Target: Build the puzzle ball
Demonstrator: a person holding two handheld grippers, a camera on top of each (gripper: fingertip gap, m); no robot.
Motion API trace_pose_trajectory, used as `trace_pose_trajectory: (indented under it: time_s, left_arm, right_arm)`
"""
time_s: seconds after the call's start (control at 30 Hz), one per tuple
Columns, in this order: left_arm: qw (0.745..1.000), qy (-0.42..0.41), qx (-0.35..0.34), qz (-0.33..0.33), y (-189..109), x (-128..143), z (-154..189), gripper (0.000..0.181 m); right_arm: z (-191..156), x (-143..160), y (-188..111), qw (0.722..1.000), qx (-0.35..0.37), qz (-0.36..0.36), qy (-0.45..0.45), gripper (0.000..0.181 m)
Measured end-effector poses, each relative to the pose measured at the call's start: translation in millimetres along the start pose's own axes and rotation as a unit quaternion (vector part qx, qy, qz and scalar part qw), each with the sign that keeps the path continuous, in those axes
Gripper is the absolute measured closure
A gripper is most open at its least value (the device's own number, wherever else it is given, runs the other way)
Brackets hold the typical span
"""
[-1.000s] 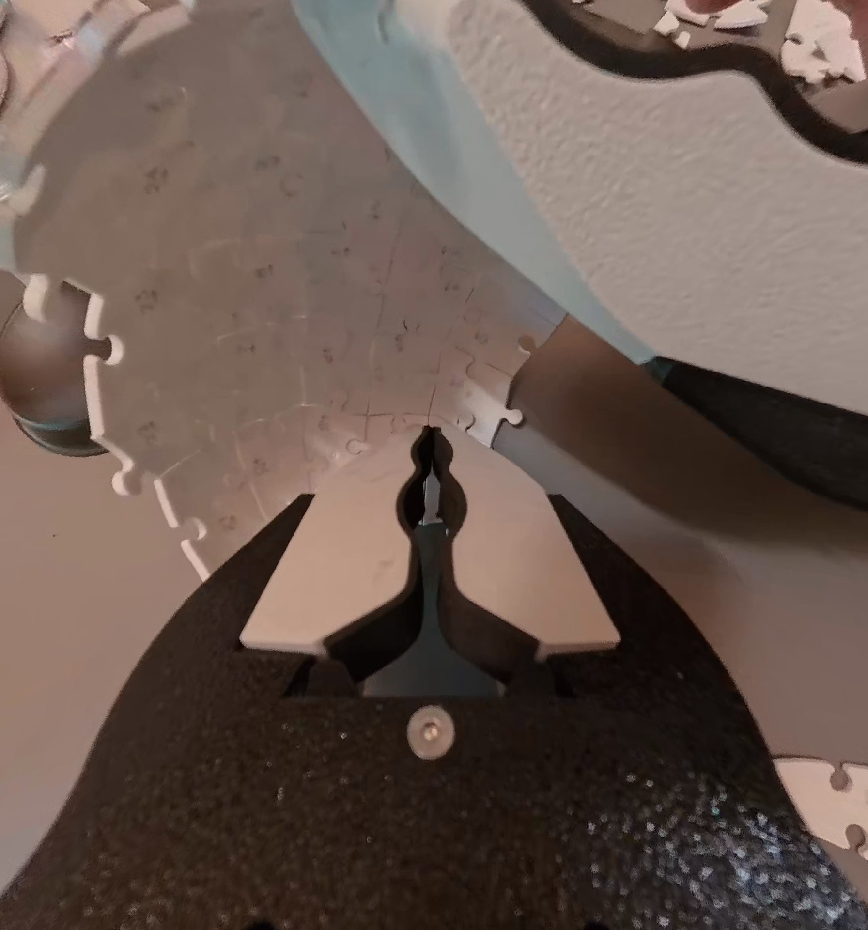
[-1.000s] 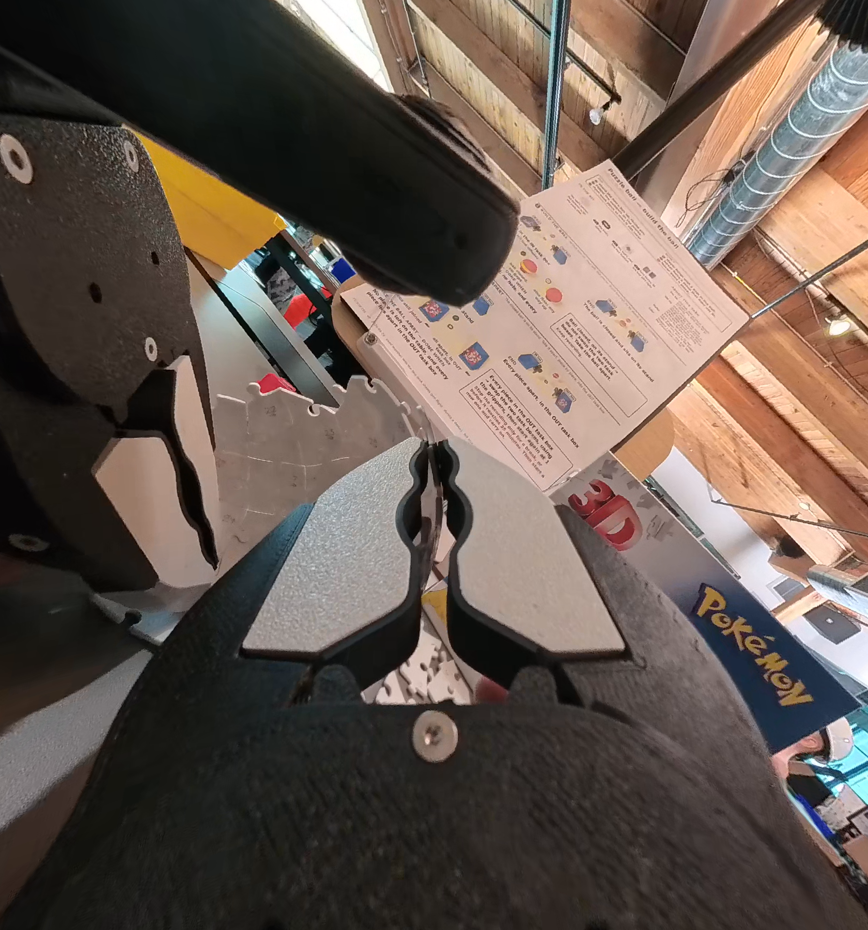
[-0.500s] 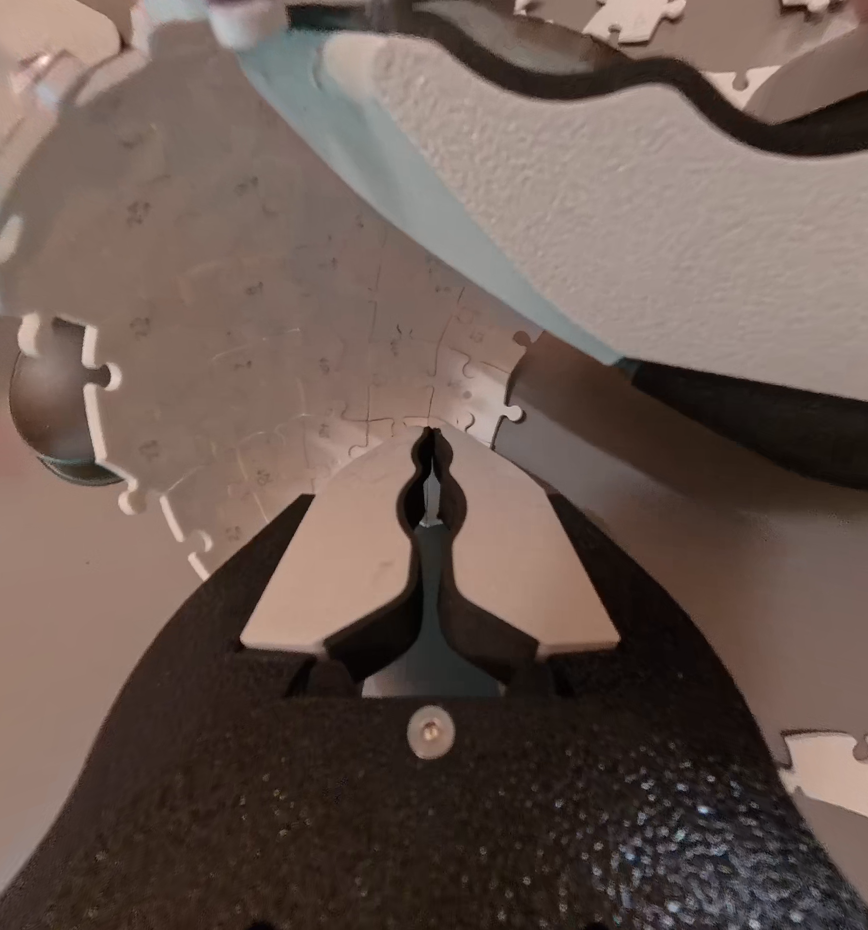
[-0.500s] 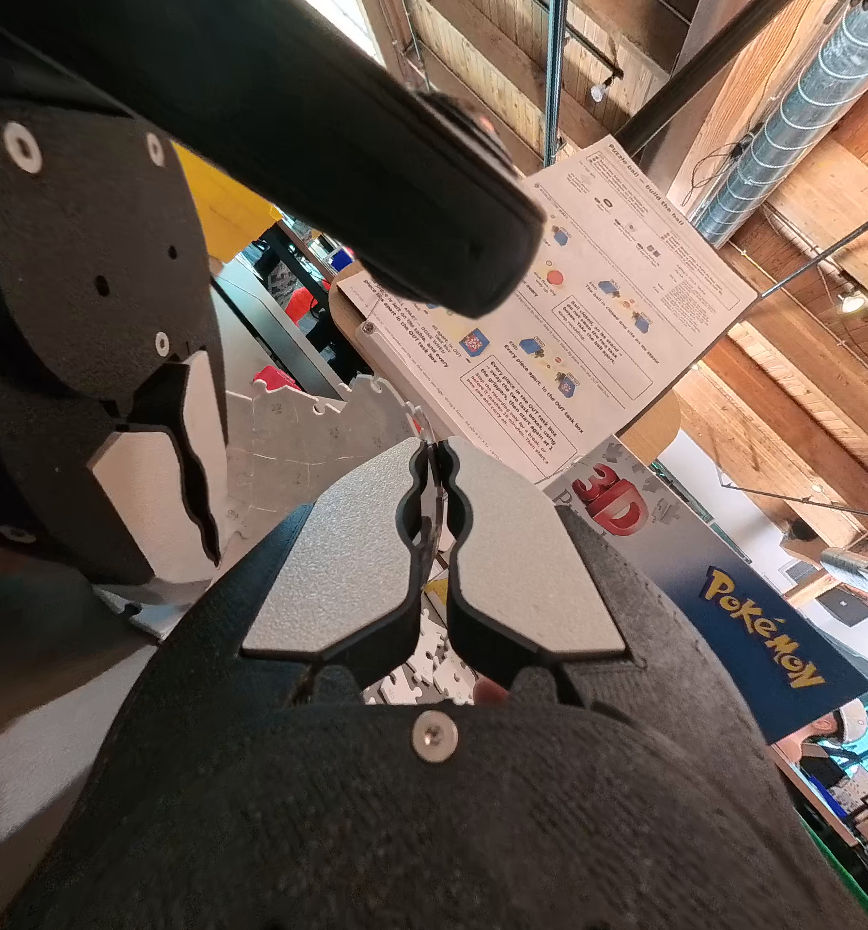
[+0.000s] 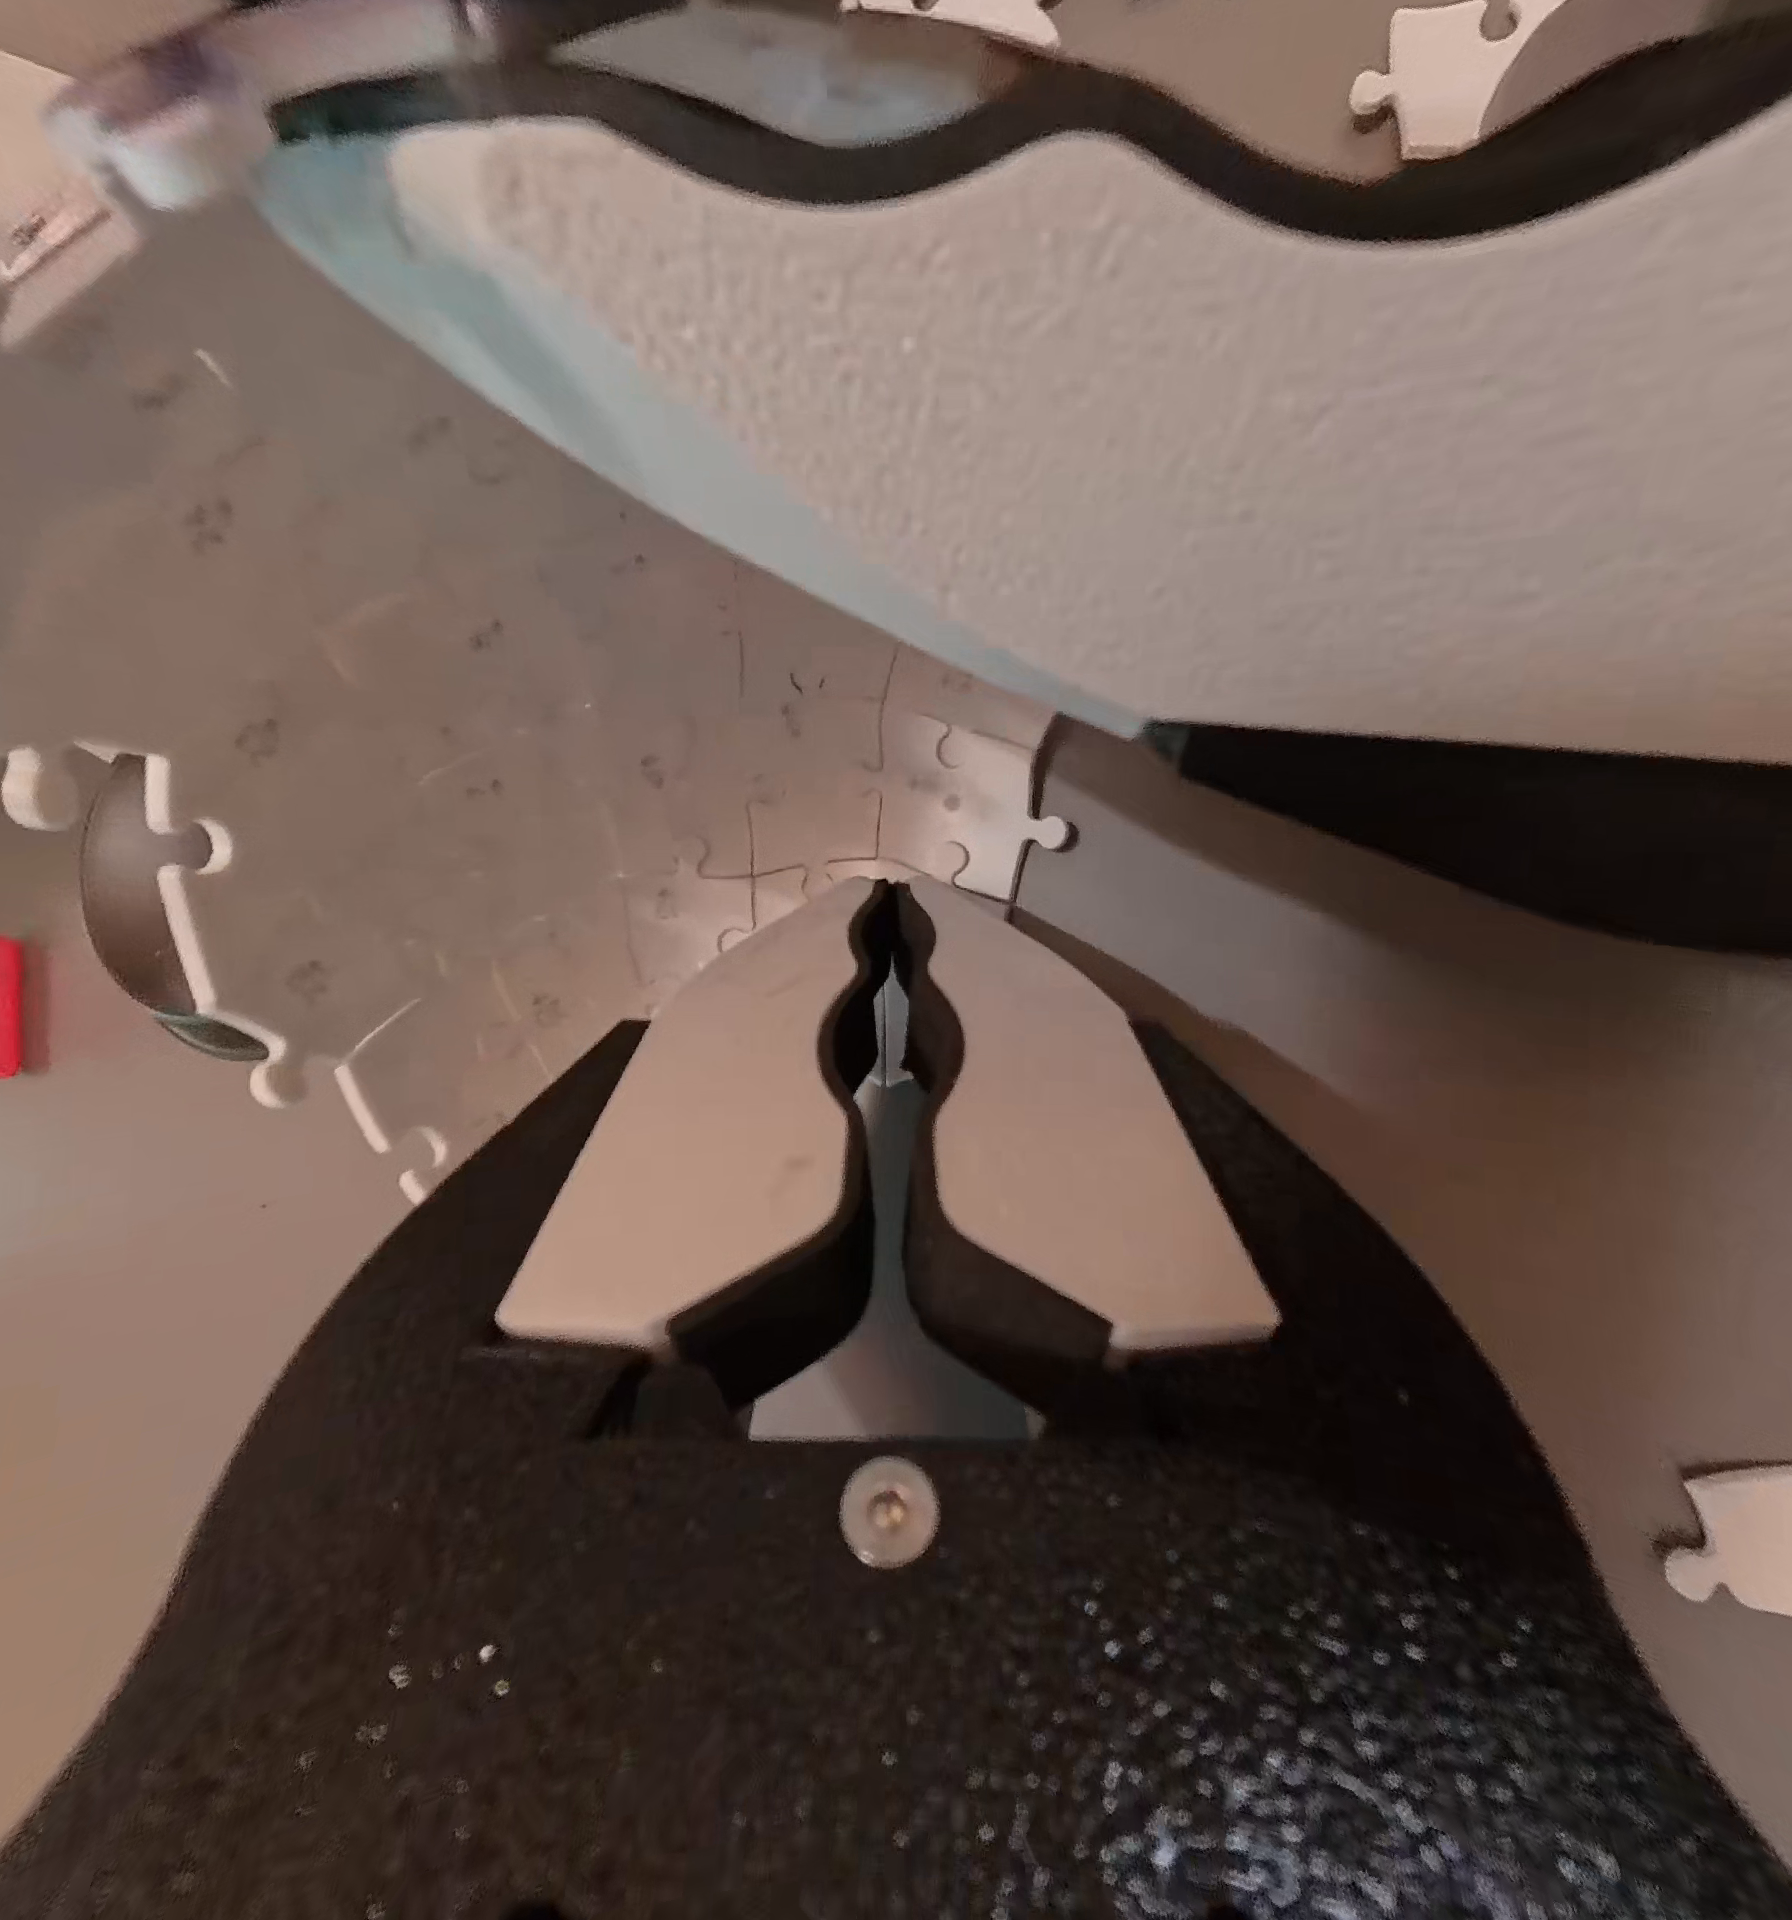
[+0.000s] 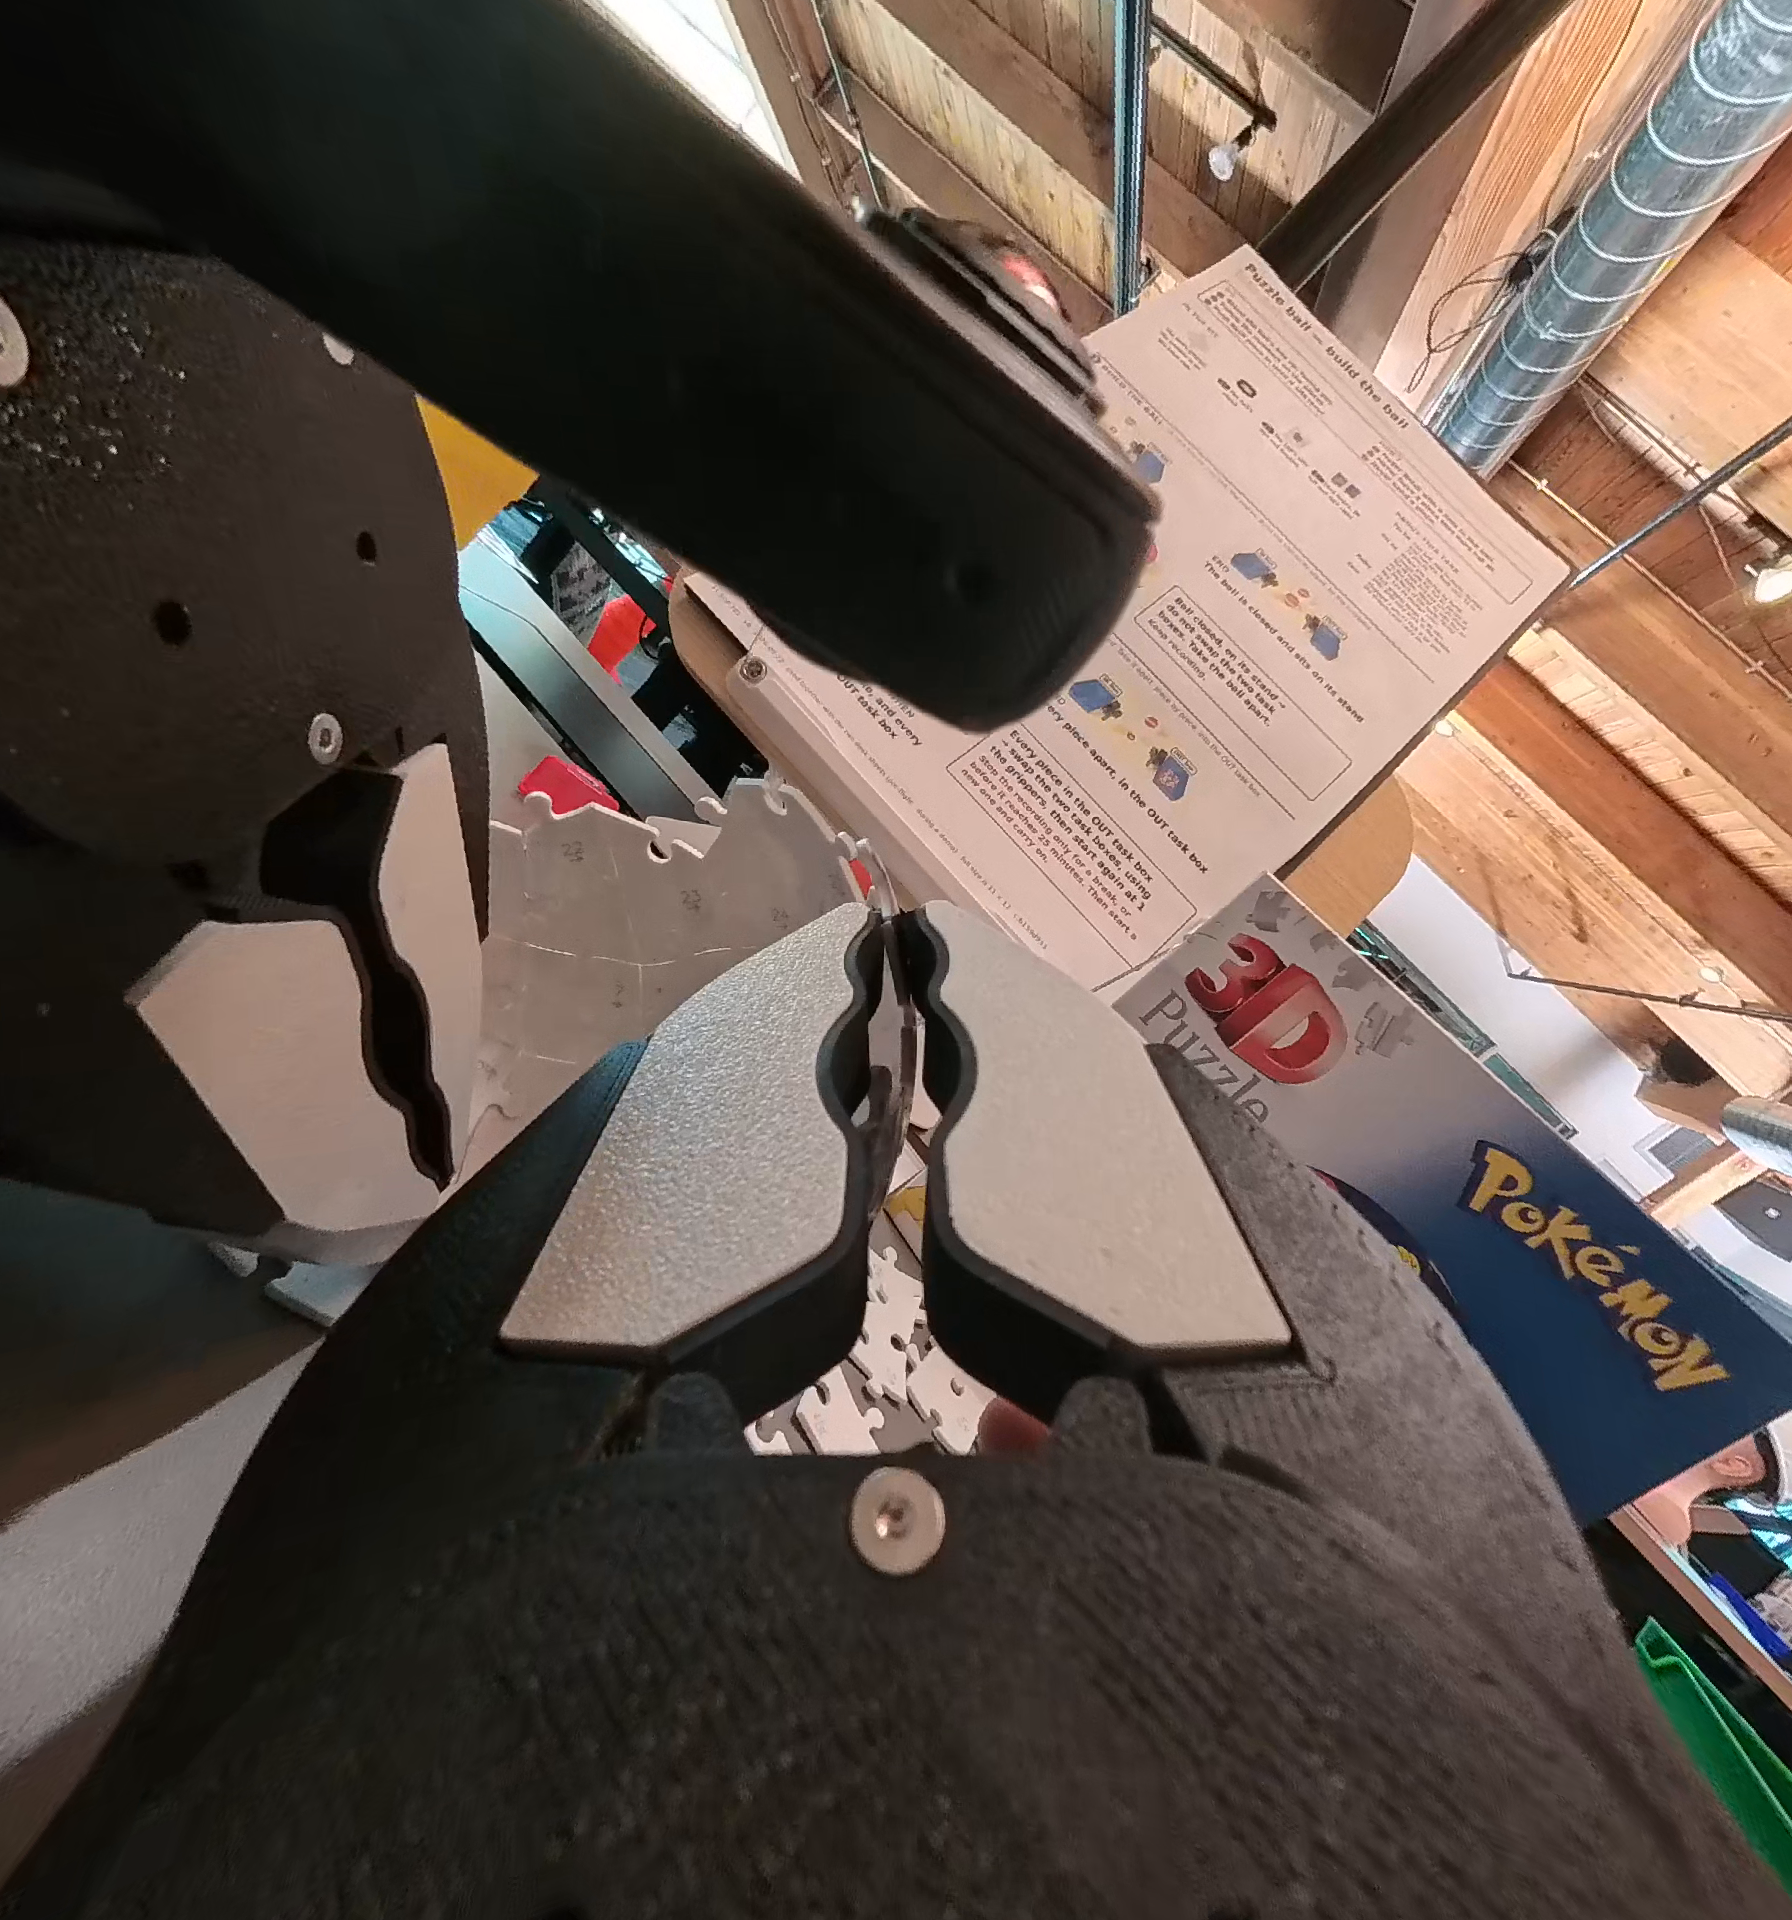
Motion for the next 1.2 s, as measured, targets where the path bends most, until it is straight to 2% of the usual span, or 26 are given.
trace_pose_trajectory:
  time_s: [0.17,0.27,0.33,0.43,0.7,0.83,1.13,1.2]
  left_arm:
    - [1.0,-0.012,0.009,0.011,0,2,-2,0.181]
    - [0.996,-0.073,-0.004,0.059,-12,5,-11,0.181]
    - [0.993,-0.098,-0.026,0.066,-22,9,-21,0.181]
    - [0.995,-0.085,-0.032,0.047,-23,13,-25,0.181]
    - [0.999,-0.022,-0.022,0.024,-9,11,-2,0.181]
    - [0.999,-0.025,-0.023,0.042,-5,9,1,0.181]
    - [0.999,-0.032,-0.013,0.038,1,7,2,0.181]
    - [0.999,-0.006,-0.023,0.035,1,5,4,0.181]
  right_arm:
    - [0,0,0,1.0,0.001,-0.003,-0.005,0.177]
    - [0,0,0,1.0,0.002,-0.005,-0.008,0.177]
    - [0,0,0,1.0,0.002,-0.004,-0.007,0.177]
    - [0,0,1,1.0,0.002,-0.004,-0.008,0.177]
    - [0,-1,0,1.0,0.001,-0.005,-0.012,0.177]
    - [-1,-1,1,1.0,0.0,-0.003,-0.013,0.177]
    - [0,0,1,1.0,0.001,-0.004,-0.006,0.177]
    - [0,0,1,1.0,0.001,-0.003,-0.005,0.177]
Point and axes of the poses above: each gripper's, where its closed fingertips meet, y out along the fingers, x out of its underside, z = x × y across the jaws, the point moved 10 cm from there along -y, back along the fingers, and after that the axes turned 15 degrees about -x, right-handed, at the moved point
